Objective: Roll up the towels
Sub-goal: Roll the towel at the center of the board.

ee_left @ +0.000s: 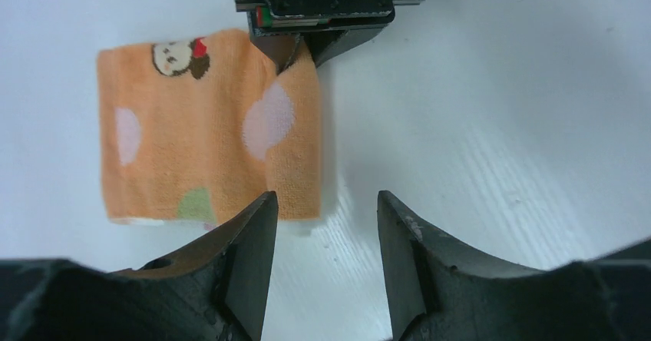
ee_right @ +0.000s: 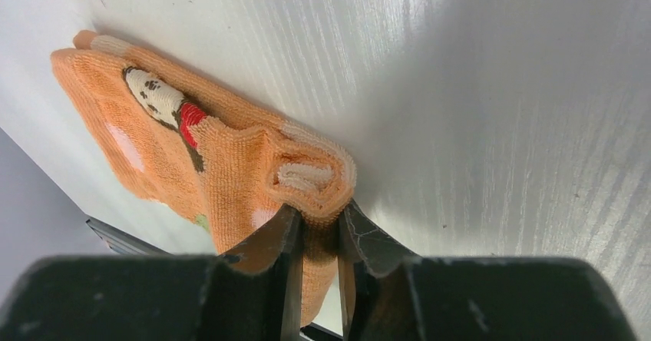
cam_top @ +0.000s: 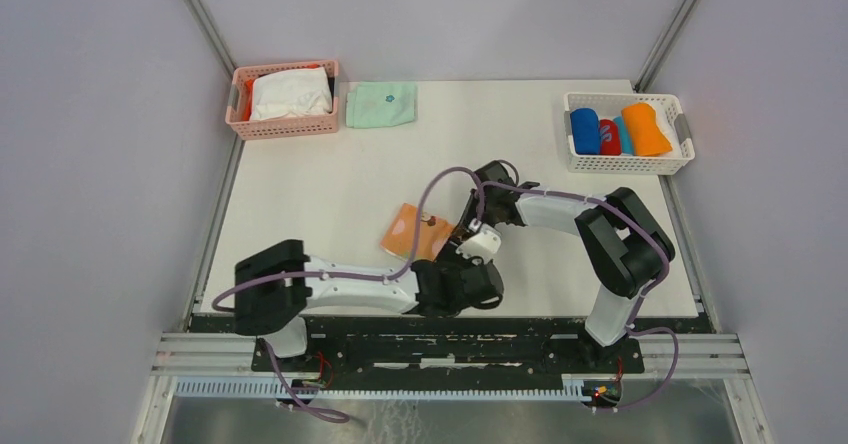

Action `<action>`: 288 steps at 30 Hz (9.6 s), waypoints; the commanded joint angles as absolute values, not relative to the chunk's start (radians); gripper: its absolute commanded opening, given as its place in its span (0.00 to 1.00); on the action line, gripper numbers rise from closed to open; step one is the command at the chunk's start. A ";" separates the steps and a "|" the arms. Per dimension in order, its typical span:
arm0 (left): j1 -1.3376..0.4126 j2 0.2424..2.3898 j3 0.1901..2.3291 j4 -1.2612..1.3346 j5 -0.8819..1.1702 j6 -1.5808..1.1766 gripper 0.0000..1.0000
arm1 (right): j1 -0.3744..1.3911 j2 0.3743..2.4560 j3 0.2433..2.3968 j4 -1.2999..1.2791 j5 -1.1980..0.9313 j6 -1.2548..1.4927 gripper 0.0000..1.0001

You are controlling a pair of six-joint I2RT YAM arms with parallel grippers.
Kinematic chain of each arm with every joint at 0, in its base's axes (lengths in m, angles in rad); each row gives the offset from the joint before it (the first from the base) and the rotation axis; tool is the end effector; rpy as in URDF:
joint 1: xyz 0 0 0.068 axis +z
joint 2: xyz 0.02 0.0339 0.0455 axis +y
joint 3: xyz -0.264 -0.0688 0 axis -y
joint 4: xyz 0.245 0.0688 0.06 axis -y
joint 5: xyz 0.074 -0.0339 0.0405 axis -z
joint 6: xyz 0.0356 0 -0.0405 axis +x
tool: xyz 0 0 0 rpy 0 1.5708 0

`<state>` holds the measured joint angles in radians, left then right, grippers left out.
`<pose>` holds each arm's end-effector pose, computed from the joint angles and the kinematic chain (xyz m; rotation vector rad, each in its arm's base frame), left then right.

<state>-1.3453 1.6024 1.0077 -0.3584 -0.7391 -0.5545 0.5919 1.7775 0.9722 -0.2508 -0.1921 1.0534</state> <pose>0.0956 -0.3095 0.2080 0.5969 2.1366 -0.0752 0.2791 0.1958 0.1420 0.5791 2.7796 0.7336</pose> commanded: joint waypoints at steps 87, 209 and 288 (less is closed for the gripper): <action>-0.971 1.257 0.785 -0.320 -0.401 -0.728 0.62 | 0.618 1.756 0.966 -0.275 -0.107 1.049 0.35; -1.384 1.735 1.081 -0.435 -1.093 -0.586 0.67 | 0.718 1.801 1.075 -0.373 0.052 0.940 0.39; -1.147 1.371 0.854 -0.427 -0.779 -0.781 0.69 | 0.741 1.822 1.055 -0.291 0.035 0.981 0.41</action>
<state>-1.0416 1.2900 0.7570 -0.3115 -0.4282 -0.8280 0.7330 1.8332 1.0405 -0.0956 -0.0643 1.0073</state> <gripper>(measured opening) 0.684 0.414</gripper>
